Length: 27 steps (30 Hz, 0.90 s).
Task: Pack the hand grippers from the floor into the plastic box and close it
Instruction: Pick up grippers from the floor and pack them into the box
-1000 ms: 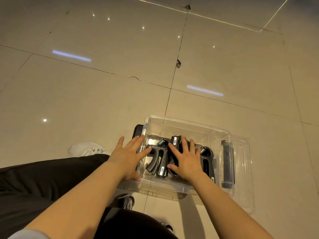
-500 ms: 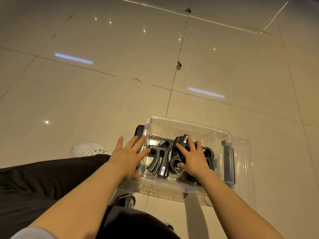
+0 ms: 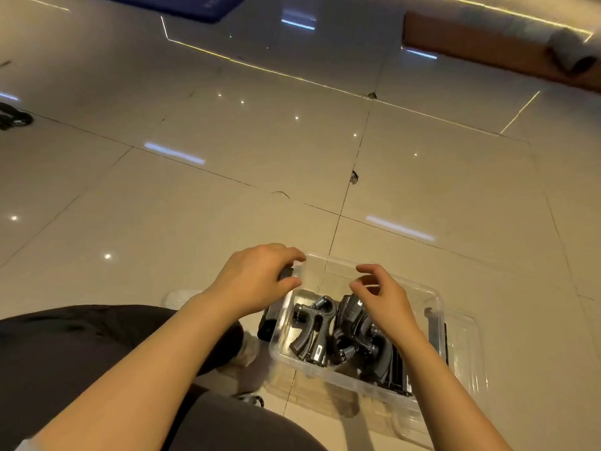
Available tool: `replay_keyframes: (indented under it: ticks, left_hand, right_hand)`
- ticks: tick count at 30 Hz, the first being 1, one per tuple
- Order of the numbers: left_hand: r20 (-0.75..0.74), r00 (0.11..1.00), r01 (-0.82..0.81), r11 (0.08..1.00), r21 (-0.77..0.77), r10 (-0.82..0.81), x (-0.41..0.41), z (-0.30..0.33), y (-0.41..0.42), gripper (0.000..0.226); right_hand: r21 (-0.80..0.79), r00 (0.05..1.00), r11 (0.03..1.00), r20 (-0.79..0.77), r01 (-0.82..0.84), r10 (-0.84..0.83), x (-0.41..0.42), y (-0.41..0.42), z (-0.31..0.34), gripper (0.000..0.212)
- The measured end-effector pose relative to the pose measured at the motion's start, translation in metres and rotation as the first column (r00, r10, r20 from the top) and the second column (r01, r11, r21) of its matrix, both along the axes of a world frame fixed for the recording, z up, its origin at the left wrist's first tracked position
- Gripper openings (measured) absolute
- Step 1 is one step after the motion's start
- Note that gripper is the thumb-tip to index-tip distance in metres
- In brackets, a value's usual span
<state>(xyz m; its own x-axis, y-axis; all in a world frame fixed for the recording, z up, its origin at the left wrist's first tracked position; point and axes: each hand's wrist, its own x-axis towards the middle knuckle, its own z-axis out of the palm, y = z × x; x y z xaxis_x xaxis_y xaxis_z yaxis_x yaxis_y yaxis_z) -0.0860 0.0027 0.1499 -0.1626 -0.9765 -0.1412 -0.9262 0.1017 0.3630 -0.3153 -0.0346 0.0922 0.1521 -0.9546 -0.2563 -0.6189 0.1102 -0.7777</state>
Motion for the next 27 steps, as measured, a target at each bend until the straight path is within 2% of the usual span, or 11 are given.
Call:
replay_keyframes:
  ticks: [3, 5, 8, 11, 15, 20, 23, 27]
  left_hand:
    - [-0.069, 0.990, -0.124, 0.990, -0.065, 0.119, 0.048, 0.038, 0.009, 0.036]
    - [-0.017, 0.985, -0.172, 0.981, -0.086, 0.171, 0.097, 0.058, 0.017, 0.034]
    - [0.018, 0.948, -0.312, 0.942, -0.127, 0.316, 0.189, 0.080, 0.032, 0.031]
    - [0.037, 0.869, -0.483, 0.863, -0.146, 0.493, 0.286, 0.085, 0.059, 0.031]
    - [0.083, 0.757, -0.641, 0.761, -0.098, 0.648, 0.391, 0.073, 0.101, 0.033]
    - [0.099, 0.692, -0.719, 0.695, 0.007, 0.715, 0.479, 0.057, 0.132, 0.037]
    - [0.056, 0.683, -0.730, 0.682, 0.027, 0.729, 0.519, 0.054, 0.135, 0.039]
    - [0.002, 0.681, -0.732, 0.680, 0.037, 0.732, 0.575, 0.061, 0.133, 0.041]
  right_hand:
    - [-0.083, 0.970, 0.967, 0.026, -0.241, 0.244, 0.071, -0.009, 0.044, 0.025]
    - [-0.110, 0.913, 0.908, 0.009, -0.404, 0.407, 0.128, -0.015, 0.070, 0.022]
    - [-0.130, 0.793, 0.783, -0.054, -0.608, 0.607, 0.224, -0.027, 0.097, 0.024]
    - [-0.163, 0.642, 0.621, -0.177, -0.767, 0.746, 0.329, -0.039, 0.110, 0.032]
    - [-0.195, 0.492, 0.452, -0.322, -0.871, 0.809, 0.453, -0.043, 0.112, 0.047]
    - [-0.099, 0.359, 0.351, -0.407, -0.931, 0.840, 0.549, -0.030, 0.102, 0.057]
    - [-0.058, 0.328, 0.334, -0.409, -0.941, 0.852, 0.584, -0.025, 0.103, 0.062]
    - [-0.054, 0.365, 0.376, -0.399, -0.925, 0.841, 0.629, -0.025, 0.126, 0.077]
